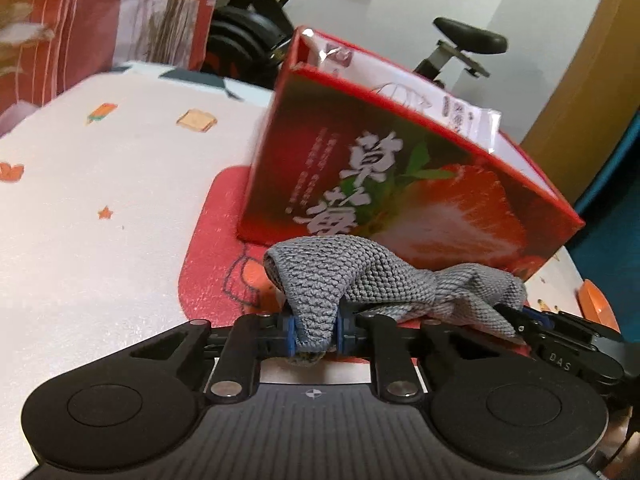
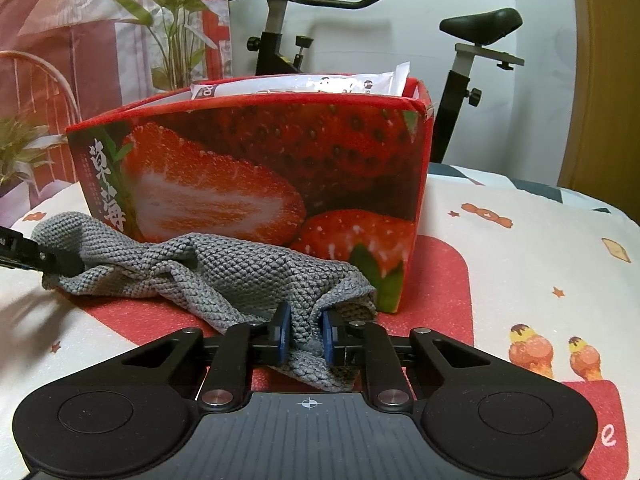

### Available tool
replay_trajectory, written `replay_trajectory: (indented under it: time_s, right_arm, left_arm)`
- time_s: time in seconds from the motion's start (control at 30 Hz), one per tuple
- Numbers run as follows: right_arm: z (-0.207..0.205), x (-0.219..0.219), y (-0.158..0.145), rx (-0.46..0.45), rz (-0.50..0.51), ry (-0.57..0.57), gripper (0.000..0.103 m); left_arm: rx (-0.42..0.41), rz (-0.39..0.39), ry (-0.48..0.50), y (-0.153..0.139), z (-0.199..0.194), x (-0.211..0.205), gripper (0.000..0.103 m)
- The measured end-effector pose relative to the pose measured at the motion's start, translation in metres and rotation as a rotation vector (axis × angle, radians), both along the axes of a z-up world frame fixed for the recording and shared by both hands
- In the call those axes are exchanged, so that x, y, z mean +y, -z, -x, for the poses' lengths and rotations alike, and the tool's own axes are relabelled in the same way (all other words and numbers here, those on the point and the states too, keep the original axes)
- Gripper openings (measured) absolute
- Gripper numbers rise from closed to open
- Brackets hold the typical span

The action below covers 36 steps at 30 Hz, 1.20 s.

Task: Organize soft objects
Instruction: 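Lift the grey towel with both grippers over the red box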

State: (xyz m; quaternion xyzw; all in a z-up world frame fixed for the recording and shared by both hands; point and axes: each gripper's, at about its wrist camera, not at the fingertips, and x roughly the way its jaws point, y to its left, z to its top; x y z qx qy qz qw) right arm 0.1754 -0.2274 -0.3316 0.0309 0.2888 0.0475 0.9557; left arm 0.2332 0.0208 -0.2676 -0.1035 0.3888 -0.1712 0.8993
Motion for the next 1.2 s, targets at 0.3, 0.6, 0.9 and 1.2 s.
replay_trajectory:
  time_s: [0.3,0.6,0.9,1.2]
  right_arm:
    - [0.013,-0.006,-0.015,-0.039,-0.038,-0.019,0.011]
    - [0.033,-0.014,-0.059,-0.184,-0.060,-0.050,0.010]
    - [0.041,-0.015,-0.109,-0.324,-0.066,-0.093,0.010]
    - [0.009,-0.018,-0.137,-0.330,-0.048,-0.077,0.010]
  left_arm:
    - [-0.089,0.010,0.012,-0.027,0.017,-0.003,0.016]
    - [-0.275,0.051,0.057,-0.075,0.033,-0.002,0.016]
    - [-0.352,0.101,0.036,-0.106,0.026,0.000,0.016]
    - [-0.332,0.133,0.007,-0.113,0.008,-0.004,0.016]
